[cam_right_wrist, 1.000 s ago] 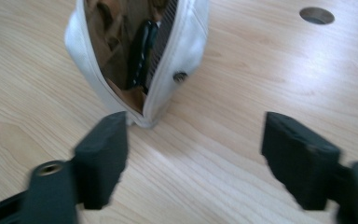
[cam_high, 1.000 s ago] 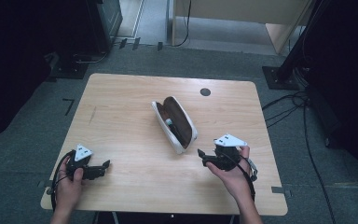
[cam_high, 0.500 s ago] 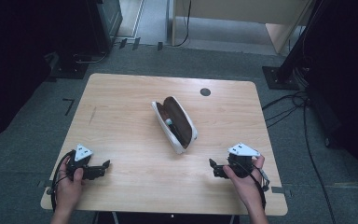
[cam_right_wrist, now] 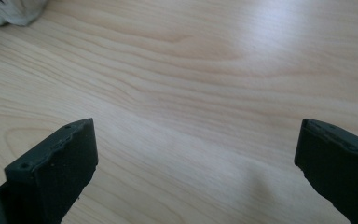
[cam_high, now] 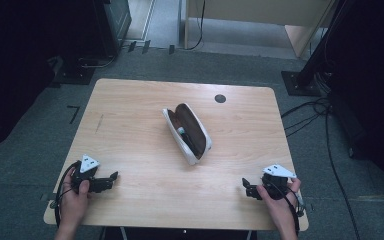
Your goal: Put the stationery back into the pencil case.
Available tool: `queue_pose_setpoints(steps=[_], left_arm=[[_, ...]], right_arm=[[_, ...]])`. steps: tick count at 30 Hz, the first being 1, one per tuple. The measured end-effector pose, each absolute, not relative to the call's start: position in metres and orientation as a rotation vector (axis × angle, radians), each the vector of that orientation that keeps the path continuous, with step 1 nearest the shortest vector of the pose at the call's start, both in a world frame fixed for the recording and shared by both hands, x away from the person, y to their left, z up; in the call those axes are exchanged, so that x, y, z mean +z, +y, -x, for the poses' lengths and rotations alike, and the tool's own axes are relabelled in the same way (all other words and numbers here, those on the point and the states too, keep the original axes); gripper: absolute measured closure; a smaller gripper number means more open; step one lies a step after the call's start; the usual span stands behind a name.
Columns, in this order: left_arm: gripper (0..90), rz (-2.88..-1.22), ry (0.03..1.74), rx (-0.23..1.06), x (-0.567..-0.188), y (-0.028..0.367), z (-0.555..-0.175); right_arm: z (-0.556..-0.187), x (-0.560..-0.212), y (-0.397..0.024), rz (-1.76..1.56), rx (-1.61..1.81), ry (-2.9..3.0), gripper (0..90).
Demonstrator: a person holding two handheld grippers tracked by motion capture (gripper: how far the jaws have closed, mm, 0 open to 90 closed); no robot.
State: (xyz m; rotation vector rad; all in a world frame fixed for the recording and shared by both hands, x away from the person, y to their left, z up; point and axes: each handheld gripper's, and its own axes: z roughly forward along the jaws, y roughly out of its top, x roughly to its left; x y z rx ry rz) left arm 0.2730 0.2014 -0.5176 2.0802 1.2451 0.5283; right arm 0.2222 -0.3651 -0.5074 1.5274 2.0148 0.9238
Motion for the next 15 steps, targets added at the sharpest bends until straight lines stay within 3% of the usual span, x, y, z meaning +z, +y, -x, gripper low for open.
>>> queue_pose_setpoints(steps=[15], left_arm=[[13.0, -2.079, 1.246, 0.529, -0.518, 0.201, -0.273]], right_arm=[[-0.203, -0.519, -0.406, -1.644, 0.867, 1.941, 0.0]])
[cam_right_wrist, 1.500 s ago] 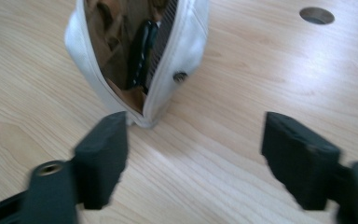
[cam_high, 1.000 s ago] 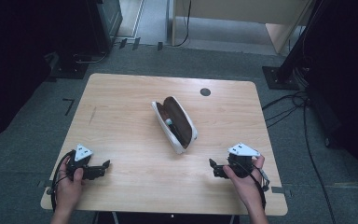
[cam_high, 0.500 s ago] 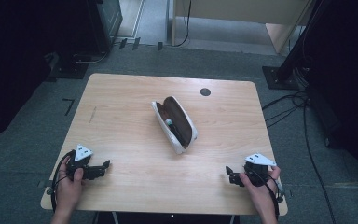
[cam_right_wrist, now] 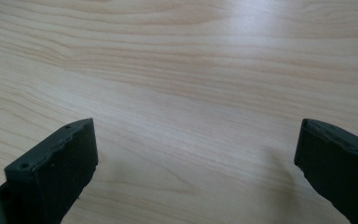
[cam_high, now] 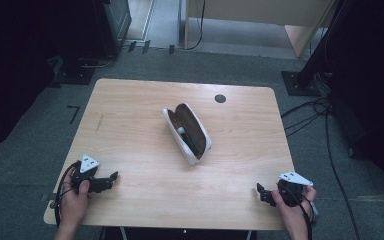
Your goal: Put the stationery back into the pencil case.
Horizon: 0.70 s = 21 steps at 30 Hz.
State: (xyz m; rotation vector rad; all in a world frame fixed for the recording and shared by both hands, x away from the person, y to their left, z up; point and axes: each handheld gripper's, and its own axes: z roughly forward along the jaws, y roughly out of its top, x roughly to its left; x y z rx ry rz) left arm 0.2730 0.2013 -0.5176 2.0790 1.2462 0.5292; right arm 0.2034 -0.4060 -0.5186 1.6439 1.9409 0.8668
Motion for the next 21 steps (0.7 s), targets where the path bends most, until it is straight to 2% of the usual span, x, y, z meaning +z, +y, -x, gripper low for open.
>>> queue_pose_setpoints(steps=[9, 21], left_arm=[[12.9, -2.078, 1.247, 0.53, -0.518, 0.201, -0.273], [12.9, -2.078, 1.248, 0.53, -0.518, 0.201, -0.273]], right_arm=[[-0.194, -0.521, -0.426, -1.695, 0.848, 1.911, 0.0], [-0.184, -0.527, -0.431, -1.676, 0.812, 1.89, 0.0]])
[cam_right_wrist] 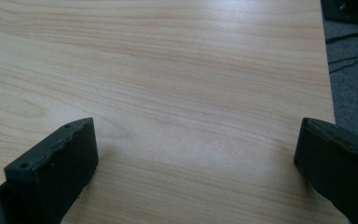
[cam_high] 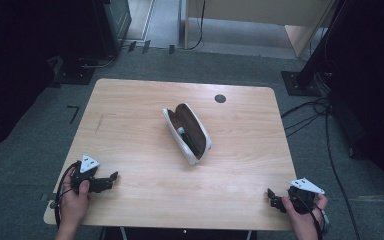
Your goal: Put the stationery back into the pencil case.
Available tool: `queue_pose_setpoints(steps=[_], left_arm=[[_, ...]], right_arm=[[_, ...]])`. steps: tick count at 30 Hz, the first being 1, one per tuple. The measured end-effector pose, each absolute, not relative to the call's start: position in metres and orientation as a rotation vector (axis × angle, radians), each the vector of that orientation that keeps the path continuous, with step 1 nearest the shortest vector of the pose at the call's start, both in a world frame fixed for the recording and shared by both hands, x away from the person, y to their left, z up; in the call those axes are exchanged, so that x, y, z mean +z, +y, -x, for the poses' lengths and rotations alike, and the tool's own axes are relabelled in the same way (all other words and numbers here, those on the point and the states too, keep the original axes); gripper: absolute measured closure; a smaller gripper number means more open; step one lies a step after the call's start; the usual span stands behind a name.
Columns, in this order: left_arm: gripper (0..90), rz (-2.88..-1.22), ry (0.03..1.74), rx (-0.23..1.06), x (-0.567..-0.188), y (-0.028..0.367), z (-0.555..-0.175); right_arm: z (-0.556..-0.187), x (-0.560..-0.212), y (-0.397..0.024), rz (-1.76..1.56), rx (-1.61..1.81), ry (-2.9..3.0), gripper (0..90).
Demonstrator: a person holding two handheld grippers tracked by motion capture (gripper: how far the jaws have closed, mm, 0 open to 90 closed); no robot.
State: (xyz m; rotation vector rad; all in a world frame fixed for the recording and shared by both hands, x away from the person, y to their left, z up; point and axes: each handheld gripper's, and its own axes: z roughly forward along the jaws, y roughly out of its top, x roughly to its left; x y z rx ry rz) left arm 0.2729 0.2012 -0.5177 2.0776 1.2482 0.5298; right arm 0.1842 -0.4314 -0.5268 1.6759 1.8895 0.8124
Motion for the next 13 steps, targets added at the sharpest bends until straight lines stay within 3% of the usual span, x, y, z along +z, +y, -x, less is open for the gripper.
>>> queue_pose_setpoints(steps=[13], left_arm=[[9.6, -2.039, 1.343, 0.563, -0.518, 0.192, -0.269]], right_arm=[[-0.174, -0.53, -0.428, -1.702, 0.815, 1.788, 0.0]])
